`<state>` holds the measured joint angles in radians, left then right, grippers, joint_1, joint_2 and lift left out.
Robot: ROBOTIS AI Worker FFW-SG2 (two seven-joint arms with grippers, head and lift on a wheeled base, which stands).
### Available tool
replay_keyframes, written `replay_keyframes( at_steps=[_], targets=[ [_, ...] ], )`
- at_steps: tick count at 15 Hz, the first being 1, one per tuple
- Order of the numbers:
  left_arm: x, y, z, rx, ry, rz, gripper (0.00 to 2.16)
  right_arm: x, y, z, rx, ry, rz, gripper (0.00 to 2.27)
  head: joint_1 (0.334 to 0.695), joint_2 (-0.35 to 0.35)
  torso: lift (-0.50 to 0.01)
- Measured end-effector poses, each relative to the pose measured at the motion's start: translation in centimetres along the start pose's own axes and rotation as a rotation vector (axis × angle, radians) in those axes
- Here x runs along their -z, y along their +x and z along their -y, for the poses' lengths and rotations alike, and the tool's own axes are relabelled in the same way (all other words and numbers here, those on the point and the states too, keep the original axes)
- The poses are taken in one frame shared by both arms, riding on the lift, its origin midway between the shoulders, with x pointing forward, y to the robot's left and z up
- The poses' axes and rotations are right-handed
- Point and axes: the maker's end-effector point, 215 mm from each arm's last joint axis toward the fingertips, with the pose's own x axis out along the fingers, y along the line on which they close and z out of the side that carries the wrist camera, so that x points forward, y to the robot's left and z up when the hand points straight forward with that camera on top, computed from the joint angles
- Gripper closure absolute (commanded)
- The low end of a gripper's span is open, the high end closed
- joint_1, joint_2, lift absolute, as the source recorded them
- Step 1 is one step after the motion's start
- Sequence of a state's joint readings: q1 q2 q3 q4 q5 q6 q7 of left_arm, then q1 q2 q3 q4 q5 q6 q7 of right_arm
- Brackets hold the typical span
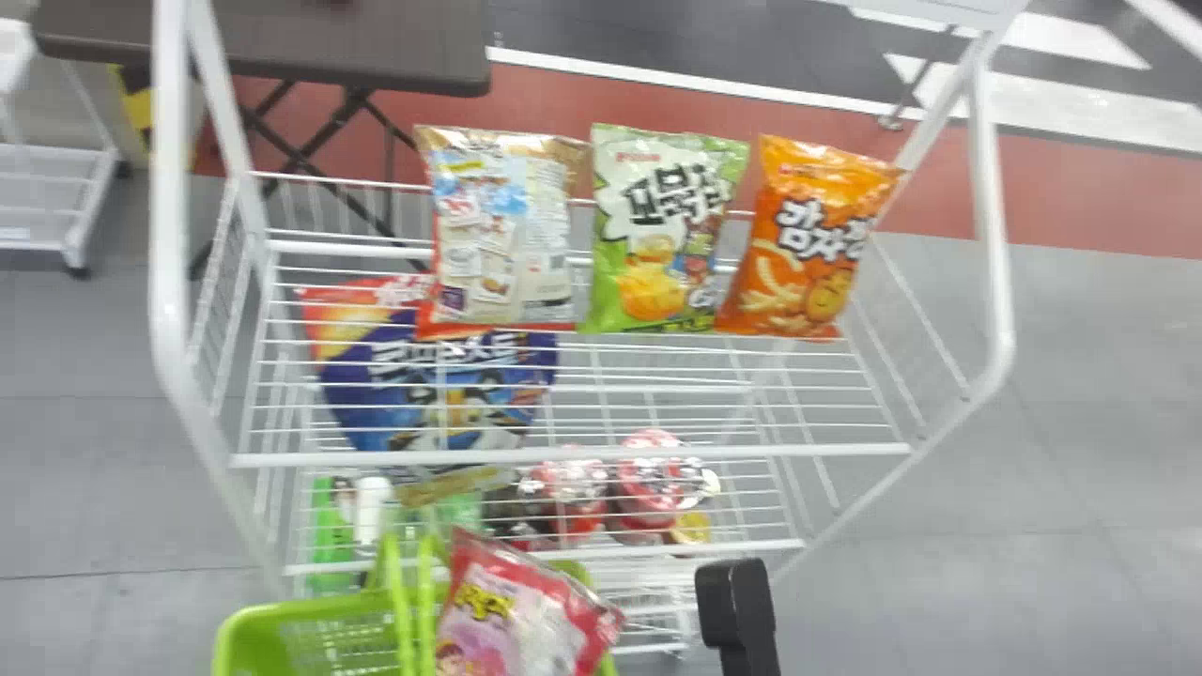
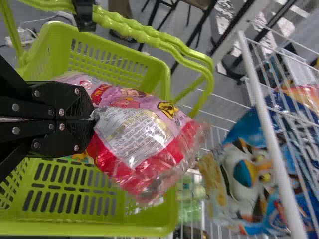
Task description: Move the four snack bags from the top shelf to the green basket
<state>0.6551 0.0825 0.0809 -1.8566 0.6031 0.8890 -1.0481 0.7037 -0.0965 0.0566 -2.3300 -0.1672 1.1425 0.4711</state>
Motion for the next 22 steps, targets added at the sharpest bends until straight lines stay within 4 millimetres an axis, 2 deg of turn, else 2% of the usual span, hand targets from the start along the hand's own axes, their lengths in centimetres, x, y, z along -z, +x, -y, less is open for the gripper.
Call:
replay_keyframes(
  at_steps=[2,4,6,7,8,9,10,13,15,17,20,22],
  targets=[
    [0.0,0.0,0.0,0.0,0.0,0.001,1.67,1.4,0.6,-0.3,0.013,-0.018,-0.045,2.02,0.695,-0.128,0.0],
    [-0.1,0.1,-0.1,-0.001,0.001,0.001,1.67,3.1,0.1,-0.3,0.011,-0.005,-0.094,2.02,0.695,-0.143,0.0],
    [-0.2,0.2,-0.2,-0.005,0.002,0.0,1.67,3.9,-0.6,-0.4,0.003,0.009,-0.112,2.01,0.695,-0.172,0.0],
    [-0.2,0.2,-0.1,-0.004,0.003,-0.001,1.67,3.8,-0.8,-0.2,0.004,0.011,-0.11,1.87,0.695,-0.181,0.0],
    [-0.1,0.3,-0.1,-0.002,0.004,-0.003,1.67,3.4,-0.8,-0.1,0.005,0.01,-0.103,1.38,0.695,-0.188,0.0],
    [-0.1,0.4,0.0,-0.001,0.004,-0.005,1.67,3.0,-0.6,0.0,0.003,0.014,-0.098,0.22,0.695,-0.189,0.0],
    [0.0,0.5,0.0,0.0,0.003,-0.006,1.67,2.5,-0.3,0.3,0.003,0.017,-0.094,0.0,0.695,-0.189,0.0],
    [0.3,0.4,0.2,0.004,0.001,-0.009,1.66,1.2,0.6,2.2,0.038,0.004,-0.086,0.05,0.695,-0.2,0.0],
    [0.4,0.4,0.3,0.004,0.002,-0.009,1.67,0.4,0.5,3.8,0.092,-0.024,-0.071,0.05,0.695,-0.243,0.0],
    [0.4,0.4,0.3,0.003,0.003,-0.009,1.66,-1.4,0.0,4.9,0.132,-0.056,-0.006,0.05,0.695,-0.263,0.0],
    [0.7,0.6,0.4,0.002,0.002,-0.017,1.66,-7.3,-1.8,5.6,0.18,-0.133,0.19,0.06,0.695,-0.278,0.0],
    [0.9,0.7,0.4,0.005,0.001,-0.022,1.66,-12.6,-3.6,5.1,0.208,-0.199,0.36,0.06,0.695,-0.269,0.0]
  ],
)
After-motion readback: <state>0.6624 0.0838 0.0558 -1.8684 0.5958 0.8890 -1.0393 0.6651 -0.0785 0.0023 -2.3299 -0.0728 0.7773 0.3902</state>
